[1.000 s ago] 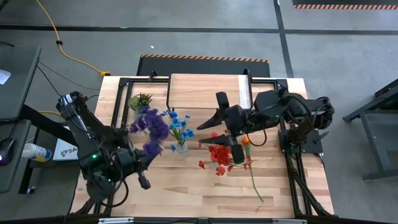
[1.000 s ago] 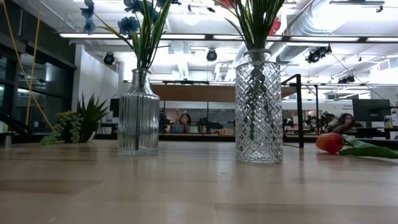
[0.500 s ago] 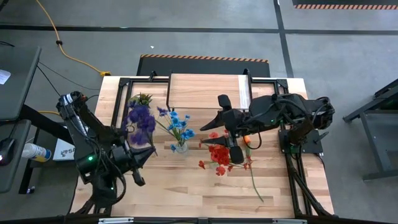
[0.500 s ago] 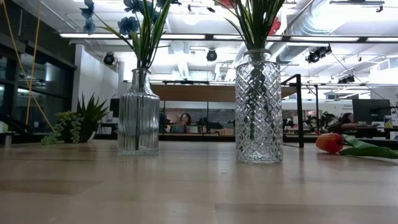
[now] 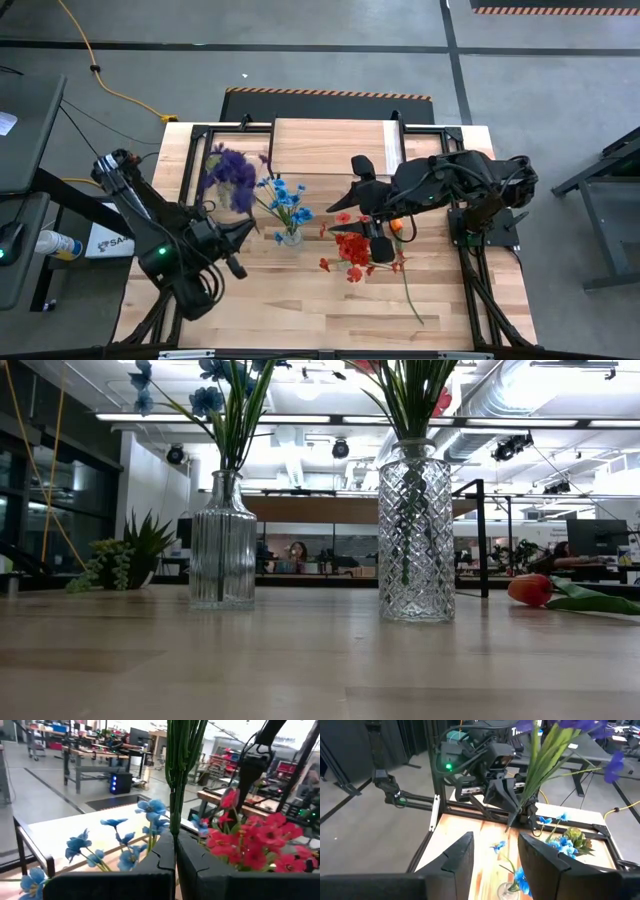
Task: Pick and place flowers into a vace then onto a shelf
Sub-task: Put the purple flowers into the left transparent vase
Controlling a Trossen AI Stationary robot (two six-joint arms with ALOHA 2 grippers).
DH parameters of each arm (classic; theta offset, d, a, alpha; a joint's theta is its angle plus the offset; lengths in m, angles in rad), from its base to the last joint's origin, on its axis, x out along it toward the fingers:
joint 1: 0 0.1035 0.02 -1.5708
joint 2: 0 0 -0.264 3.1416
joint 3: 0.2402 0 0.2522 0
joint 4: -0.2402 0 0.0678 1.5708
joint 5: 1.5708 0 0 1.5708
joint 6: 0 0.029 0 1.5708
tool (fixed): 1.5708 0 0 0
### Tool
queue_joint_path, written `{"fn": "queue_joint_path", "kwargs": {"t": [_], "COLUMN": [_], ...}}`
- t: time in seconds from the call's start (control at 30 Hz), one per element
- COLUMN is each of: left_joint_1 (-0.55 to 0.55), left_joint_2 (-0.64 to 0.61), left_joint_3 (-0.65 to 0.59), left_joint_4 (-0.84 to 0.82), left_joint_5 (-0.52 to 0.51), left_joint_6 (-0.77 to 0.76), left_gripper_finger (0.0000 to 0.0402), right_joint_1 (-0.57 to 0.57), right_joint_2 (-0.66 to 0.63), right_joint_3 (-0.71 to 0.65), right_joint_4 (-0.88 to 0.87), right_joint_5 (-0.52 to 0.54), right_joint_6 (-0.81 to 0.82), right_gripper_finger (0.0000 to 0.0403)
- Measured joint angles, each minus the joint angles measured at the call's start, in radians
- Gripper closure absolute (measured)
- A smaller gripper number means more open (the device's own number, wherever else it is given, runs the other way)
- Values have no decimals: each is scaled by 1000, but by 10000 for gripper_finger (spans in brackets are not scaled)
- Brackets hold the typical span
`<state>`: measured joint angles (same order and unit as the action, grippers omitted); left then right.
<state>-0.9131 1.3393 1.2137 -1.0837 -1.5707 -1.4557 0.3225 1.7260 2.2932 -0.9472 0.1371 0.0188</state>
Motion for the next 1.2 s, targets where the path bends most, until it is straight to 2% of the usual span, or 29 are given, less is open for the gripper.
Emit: {"fn": "queue_joint_path", "kwargs": {"t": [0.1, 0.2, 0.47, 0.63, 0.77, 0.93, 1.2], "left_joint_1": [3, 29, 72, 71, 83, 110, 130], "left_joint_2": [6, 7, 8, 8, 49, 115, 140], "left_joint_3": [-35, -113, -266, -277, -277, -277, -277], "left_joint_4": [-24, 47, 281, 390, 496, 541, 566], "left_joint_5": [-3, -2, 1, -1, -2, 3, 1], "left_joint_6": [-110, -187, -192, -106, -16, -19, -41], "left_gripper_finger": [369, 369, 369, 369, 369, 369, 369], "right_joint_1": [0, -1, -2, -2, -2, -2, -2], "right_joint_2": [0, 0, 0, 0, 0, 0, 0], "right_joint_3": [0, 0, 0, 0, 0, 0, 0], "right_joint_4": [-4, -7, -9, -9, -9, -8, -9], "right_joint_5": [0, 0, 13, 15, 55, 71, 70], "right_joint_6": [-1, -6, -28, -48, -55, -72, -72], "right_gripper_finger": [256, 257, 260, 262, 263, 263, 263]}}
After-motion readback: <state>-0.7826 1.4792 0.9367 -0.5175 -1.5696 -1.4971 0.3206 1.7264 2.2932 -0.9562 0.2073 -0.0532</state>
